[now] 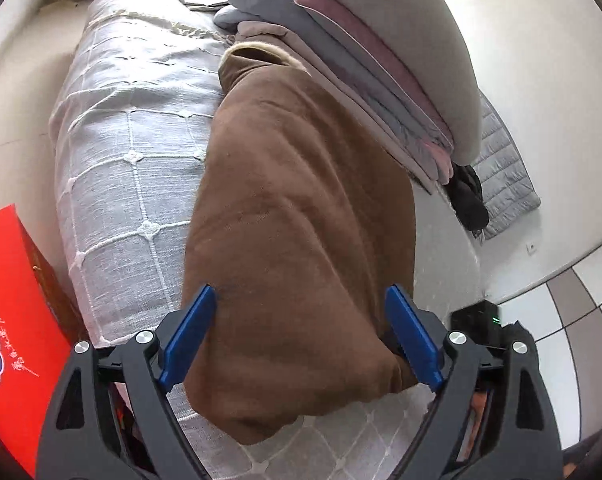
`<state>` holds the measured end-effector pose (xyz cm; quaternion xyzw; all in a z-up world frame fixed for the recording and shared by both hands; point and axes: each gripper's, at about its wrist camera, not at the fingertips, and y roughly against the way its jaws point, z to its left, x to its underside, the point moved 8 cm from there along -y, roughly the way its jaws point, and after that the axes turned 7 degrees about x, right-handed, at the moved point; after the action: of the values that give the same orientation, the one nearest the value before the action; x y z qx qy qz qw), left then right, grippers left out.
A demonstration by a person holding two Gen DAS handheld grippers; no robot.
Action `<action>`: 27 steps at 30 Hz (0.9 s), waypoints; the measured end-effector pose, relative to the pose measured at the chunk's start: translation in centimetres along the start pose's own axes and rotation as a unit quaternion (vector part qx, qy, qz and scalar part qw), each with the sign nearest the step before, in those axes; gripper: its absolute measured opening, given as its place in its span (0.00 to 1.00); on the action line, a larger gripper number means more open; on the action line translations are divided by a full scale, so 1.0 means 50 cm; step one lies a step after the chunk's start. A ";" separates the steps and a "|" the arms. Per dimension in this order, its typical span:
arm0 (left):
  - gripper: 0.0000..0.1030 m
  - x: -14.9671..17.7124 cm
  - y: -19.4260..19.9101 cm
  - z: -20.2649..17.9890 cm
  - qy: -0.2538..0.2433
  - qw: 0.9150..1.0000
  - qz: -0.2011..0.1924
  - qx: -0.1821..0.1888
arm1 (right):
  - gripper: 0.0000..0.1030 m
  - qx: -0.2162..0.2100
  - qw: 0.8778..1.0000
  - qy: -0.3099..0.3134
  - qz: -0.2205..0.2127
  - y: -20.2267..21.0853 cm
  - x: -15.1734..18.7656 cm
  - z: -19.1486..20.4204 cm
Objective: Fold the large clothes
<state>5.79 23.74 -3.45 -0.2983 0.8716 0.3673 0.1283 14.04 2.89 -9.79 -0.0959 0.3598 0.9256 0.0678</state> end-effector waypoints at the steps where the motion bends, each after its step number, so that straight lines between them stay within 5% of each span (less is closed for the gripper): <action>1: 0.80 -0.003 0.002 0.001 0.002 1.000 -0.003 0.001 | 0.05 0.019 0.999 0.030 -0.011 0.014 -0.008 0.025; 2: 0.80 -0.006 0.007 -0.001 0.004 1.000 -0.008 0.002 | 0.06 0.034 0.997 0.056 -0.029 0.049 -0.002 0.047; 3: 0.80 -0.009 0.008 -0.002 0.004 1.000 -0.011 0.002 | 0.22 0.047 0.994 0.080 -0.051 0.097 0.018 0.053; 4: 0.81 -0.010 0.010 -0.005 0.003 1.000 -0.013 0.003 | 0.54 0.068 0.987 0.111 -0.089 0.126 0.009 0.073; 6: 0.81 -0.013 0.009 -0.011 -0.003 1.000 -0.013 0.001 | 0.77 0.098 0.974 0.135 -0.156 0.153 -0.033 0.102; 10: 0.81 -0.012 -0.005 -0.017 -0.013 1.000 -0.006 -0.015 | 0.77 0.167 0.954 0.170 -0.183 0.147 -0.058 0.116; 14: 0.81 -0.008 -0.014 -0.029 -0.034 0.999 -0.002 -0.032 | 0.77 0.322 0.924 0.186 -0.084 0.031 -0.061 -0.007; 17: 0.81 -0.002 -0.024 -0.036 -0.048 0.998 0.005 -0.039 | 0.80 0.257 0.954 0.135 -0.073 -0.002 -0.055 -0.064; 22: 0.81 0.001 -0.027 -0.037 -0.058 0.997 0.008 -0.051 | 0.81 0.316 0.933 0.157 -0.067 0.053 -0.024 -0.057; 26: 0.81 -0.003 -0.016 -0.038 -0.053 0.998 0.001 -0.043 | 0.81 0.289 0.919 0.220 -0.157 0.140 0.050 0.032; 27: 0.81 -0.004 -0.015 -0.039 -0.052 0.998 0.000 -0.041 | 0.81 0.315 0.906 0.234 -0.158 0.143 0.077 0.028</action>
<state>6.41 22.01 -2.44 -0.2835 0.8481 0.4177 0.1612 8.74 -1.15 -4.97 -0.3389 0.6179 0.6925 0.1539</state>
